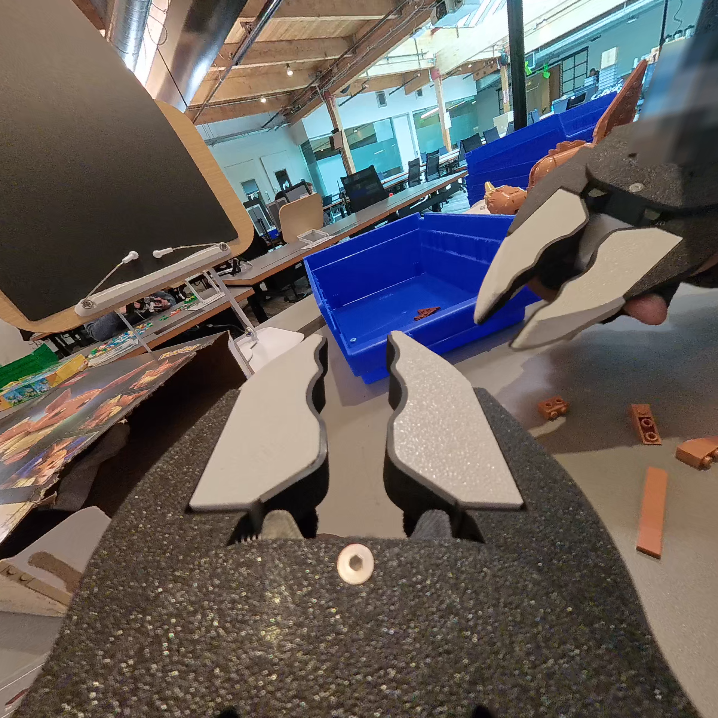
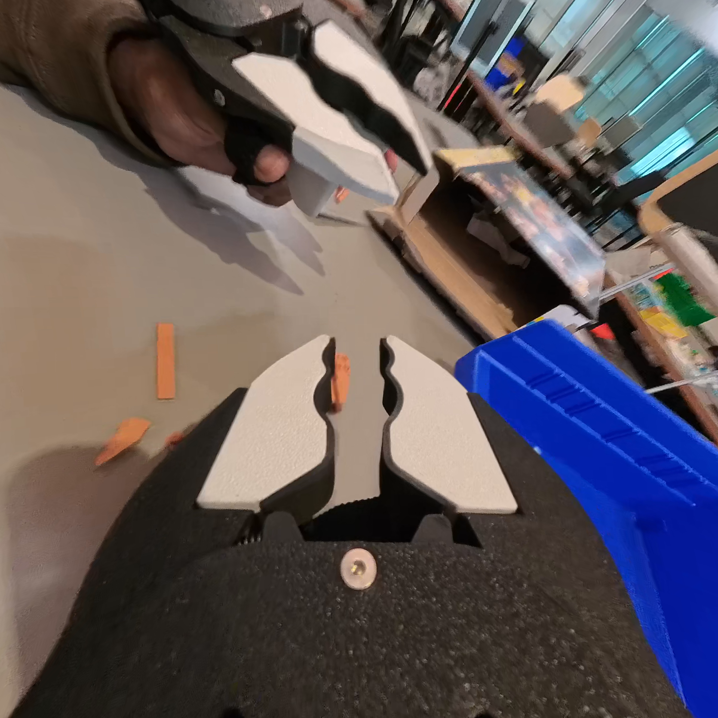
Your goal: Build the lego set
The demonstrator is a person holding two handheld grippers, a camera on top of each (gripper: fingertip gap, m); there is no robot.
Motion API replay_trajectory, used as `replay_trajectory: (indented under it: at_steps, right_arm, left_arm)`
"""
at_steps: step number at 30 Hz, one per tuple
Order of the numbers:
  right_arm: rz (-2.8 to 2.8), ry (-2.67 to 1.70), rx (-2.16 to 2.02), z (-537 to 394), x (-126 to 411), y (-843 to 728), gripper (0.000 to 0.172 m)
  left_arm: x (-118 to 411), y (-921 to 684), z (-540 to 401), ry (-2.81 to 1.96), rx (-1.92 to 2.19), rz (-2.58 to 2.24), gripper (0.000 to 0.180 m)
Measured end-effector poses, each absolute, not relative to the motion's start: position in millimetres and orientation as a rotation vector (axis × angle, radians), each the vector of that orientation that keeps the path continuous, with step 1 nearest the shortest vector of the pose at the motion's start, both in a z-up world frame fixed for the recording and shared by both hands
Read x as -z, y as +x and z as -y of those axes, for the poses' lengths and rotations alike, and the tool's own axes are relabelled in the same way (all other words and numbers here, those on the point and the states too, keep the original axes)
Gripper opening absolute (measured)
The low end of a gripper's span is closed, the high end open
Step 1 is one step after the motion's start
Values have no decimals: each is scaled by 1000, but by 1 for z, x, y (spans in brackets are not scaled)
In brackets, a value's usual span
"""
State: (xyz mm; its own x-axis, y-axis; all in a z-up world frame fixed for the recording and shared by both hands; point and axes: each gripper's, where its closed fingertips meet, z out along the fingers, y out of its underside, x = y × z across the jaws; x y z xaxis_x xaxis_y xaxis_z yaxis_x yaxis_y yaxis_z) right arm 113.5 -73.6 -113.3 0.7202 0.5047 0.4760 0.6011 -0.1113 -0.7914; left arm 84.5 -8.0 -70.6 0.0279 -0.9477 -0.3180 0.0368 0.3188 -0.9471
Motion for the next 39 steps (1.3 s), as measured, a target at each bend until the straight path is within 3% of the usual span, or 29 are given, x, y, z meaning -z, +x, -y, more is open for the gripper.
replay_trajectory:
  at_steps: [7, 18, 29, 39]
  right_arm:
    - [935, -1771, -126, 124, 105, 102, 22]
    - [1026, -1967, -324, 148, 157, 91, 22]
    - [1073, -2077, -260, 147, 181, 94, 21]
    - [1073, -2087, -180, 138, 184, 97, 9]
  left_arm:
    - [76, 86, 12, -956, 989, -1337, 28]
    - [86, 88, 23, -957, 1013, -1409, 28]
    - [96, 91, 30, -964, 1016, -1476, 28]
    - [102, 91, 35, -960, 1018, -1518, 28]
